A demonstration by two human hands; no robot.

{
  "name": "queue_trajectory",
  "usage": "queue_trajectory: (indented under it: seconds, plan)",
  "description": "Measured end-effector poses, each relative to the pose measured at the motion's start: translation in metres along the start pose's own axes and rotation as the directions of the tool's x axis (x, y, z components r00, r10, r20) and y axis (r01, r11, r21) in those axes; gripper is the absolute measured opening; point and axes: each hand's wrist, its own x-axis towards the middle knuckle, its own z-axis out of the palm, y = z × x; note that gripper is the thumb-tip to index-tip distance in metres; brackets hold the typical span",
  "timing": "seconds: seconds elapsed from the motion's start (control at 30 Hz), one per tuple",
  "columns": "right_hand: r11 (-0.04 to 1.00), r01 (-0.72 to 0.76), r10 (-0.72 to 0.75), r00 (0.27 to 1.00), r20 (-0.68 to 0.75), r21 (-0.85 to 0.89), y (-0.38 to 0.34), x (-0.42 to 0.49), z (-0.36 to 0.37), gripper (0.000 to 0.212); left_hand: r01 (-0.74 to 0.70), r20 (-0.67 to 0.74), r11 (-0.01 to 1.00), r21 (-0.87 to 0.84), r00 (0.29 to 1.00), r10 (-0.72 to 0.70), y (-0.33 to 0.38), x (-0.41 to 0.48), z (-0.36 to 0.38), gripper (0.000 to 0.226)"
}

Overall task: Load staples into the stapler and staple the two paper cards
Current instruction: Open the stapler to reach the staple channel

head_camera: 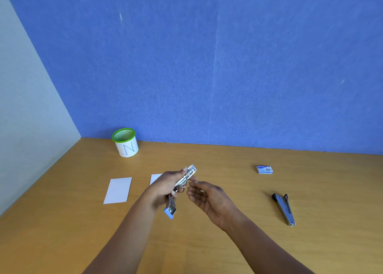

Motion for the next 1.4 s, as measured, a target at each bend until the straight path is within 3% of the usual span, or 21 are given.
queue_trajectory:
  seconds: [0.2,0.3,0.47,0.73,1.07,1.27,1.4]
  plan:
    - [0.967,0.088,-0.086,0.996,0.022,-0.238,0.008,0.0,-0.001,0.012,0.062,0.002,0.93,-0.363,0.998,-0.066,-0.004,0.008,0.0,0.042]
    - [0.914,0.228,-0.229,0.973,0.036,-0.335,0.009,-0.002,0.004,0.013,0.068,-0.016,0.888,-0.455,0.996,-0.085,-0.007,0.01,0.005,0.044]
    - [0.65,0.485,-0.516,0.847,0.129,-0.585,0.009,-0.003,0.013,0.017,0.035,-0.066,0.867,-0.496,0.995,-0.078,-0.011,0.007,0.013,0.042]
    - [0.342,0.559,-0.687,0.697,0.205,-0.755,0.005,-0.003,0.016,0.01,0.023,-0.103,0.829,-0.558,0.99,-0.097,-0.009,0.005,0.018,0.035]
    - [0.256,0.531,-0.73,0.654,0.199,-0.807,-0.009,0.004,0.009,0.012,0.06,-0.032,0.771,-0.634,0.994,-0.104,-0.005,-0.001,0.025,0.035]
    - [0.273,0.524,-0.714,0.672,0.195,-0.807,-0.009,0.006,0.007,0.014,0.058,-0.028,0.775,-0.629,0.995,-0.096,-0.001,-0.001,0.028,0.034]
    - [0.283,0.497,-0.715,0.679,0.165,-0.82,-0.007,0.007,0.005,0.028,0.059,-0.026,0.775,-0.629,0.995,-0.097,-0.001,0.0,0.027,0.037]
